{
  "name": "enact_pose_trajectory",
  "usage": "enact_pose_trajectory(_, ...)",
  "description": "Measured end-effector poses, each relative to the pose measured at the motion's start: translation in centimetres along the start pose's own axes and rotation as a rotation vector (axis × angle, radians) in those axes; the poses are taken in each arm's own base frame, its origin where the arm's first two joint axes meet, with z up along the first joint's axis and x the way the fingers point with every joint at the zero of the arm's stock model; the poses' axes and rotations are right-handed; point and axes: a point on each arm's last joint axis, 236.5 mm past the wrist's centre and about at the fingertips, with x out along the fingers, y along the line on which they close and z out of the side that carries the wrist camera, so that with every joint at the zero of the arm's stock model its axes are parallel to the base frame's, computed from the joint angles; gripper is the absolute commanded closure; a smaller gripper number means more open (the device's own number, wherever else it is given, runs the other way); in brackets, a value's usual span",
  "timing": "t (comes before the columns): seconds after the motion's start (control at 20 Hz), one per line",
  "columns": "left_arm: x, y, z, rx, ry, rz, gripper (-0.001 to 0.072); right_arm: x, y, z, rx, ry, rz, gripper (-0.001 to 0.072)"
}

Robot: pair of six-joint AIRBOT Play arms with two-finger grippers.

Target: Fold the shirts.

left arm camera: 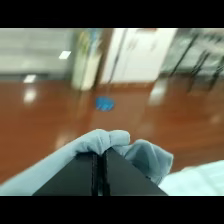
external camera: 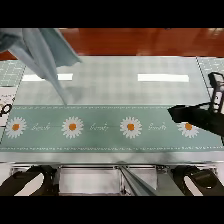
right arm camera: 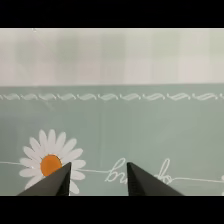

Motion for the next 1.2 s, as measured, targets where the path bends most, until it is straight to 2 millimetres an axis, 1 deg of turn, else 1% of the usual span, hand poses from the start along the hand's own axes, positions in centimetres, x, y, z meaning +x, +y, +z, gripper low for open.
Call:
enact_pose_trajectory(0.05,-0.5,-1.9,1.4,0.004,-0.043,-0.044,0.0689,-0.6,0.1,0.2,0.005,-0.023,0.004,0.0307)
enact_pose_trajectory(0.15,-1.3,-5.1,3.3,0.002,-0.109,-0.122,0.0689,-1.8,0.3,0.6,0.011,-0.063,0.013,0.0307)
enact_pose_trajectory(0.2,-1.6,-6.4,3.8,-0.003,-0.128,-0.158,0.0689,-2.2,0.3,0.7,0.015,-0.078,0.015,0.0307)
enact_pose_trajectory(0.25,-1.7,-7.7,3.8,-0.011,-0.131,-0.197,0.0689,-2.5,0.3,0.7,0.02,-0.083,0.017,0.0307)
enact_pose_trajectory(0.35,-1.2,-10.3,2.1,-0.03,-0.088,-0.274,0.0688,-2.8,0.4,0.6,0.025,-0.089,0.019,0.0307)
enact_pose_trajectory(0.45,0.0,-12.6,-1.3,-0.055,0.001,-0.345,0.0688,-3.0,0.3,0.5,0.031,-0.092,0.015,0.0307)
enact_pose_trajectory(0.5,0.7,-13.8,-4.1,-0.069,0.069,-0.377,0.0688,-3.1,0.3,0.5,0.036,-0.094,0.016,0.0307)
enact_pose_trajectory(0.55,1.4,-14.9,-7.2,-0.087,0.143,-0.406,0.0688,-3.1,0.3,0.5,0.04,-0.093,0.016,0.0306)
enact_pose_trajectory(0.6,1.8,-16.0,-10.8,-0.105,0.228,-0.432,0.0688,-3.1,0.2,0.5,0.045,-0.094,0.013,0.0306)
enact_pose_trajectory(0.65,2.0,-16.5,-14.5,-0.118,0.308,-0.443,0.0688,-3.1,0.1,0.5,0.044,-0.095,0.008,0.0306)
enact_pose_trajectory(0.7,2.0,-16.5,-18.5,-0.127,0.393,-0.439,0.0688,-3.2,0.0,0.5,0.048,-0.093,0.005,0.0307)
enact_pose_trajectory(0.75,2.0,-15.6,-22.3,-0.122,0.468,-0.41,0.0688,-3.2,-0.1,0.4,0.05,-0.089,0.001,0.0307)
enact_pose_trajectory(0.85,1.7,-11.8,-30.1,-0.105,0.618,-0.308,0.0687,-3.0,-0.3,0.0,0.055,-0.071,-0.007,0.0307)
enact_pose_trajectory(0.9,1.3,-9.6,-33.6,-0.11,0.689,-0.25,0.0687,-2.9,-0.4,-0.4,0.056,-0.052,-0.013,0.0306)
enact_pose_trajectory(0.95,0.5,-6.9,-37.2,-0.117,0.77,-0.185,0.0687,-2.5,-0.6,-0.8,0.056,-0.033,-0.02,0.0306)
enact_pose_trajectory(1.0,-0.5,-4.3,-40.5,-0.136,0.841,-0.118,0.0687,-2.1,-0.9,-1.3,0.057,-0.005,-0.032,0.0306)
enact_pose_trajectory(1.1,-2.8,0.5,-45.4,-0.193,0.946,0.012,0.0687,-0.6,-1.5,-2.6,0.063,0.063,-0.055,0.0306)
enact_pose_trajectory(1.15,-4.1,2.7,-47.3,-0.225,0.987,0.072,0.0685,0.3,-1.9,-3.4,0.065,0.105,-0.069,0.0307)
enact_pose_trajectory(1.2,-5.2,4.8,-48.8,-0.269,1.013,0.139,0.059,1.2,-2.3,-4.2,0.069,0.145,-0.082,0.0306)
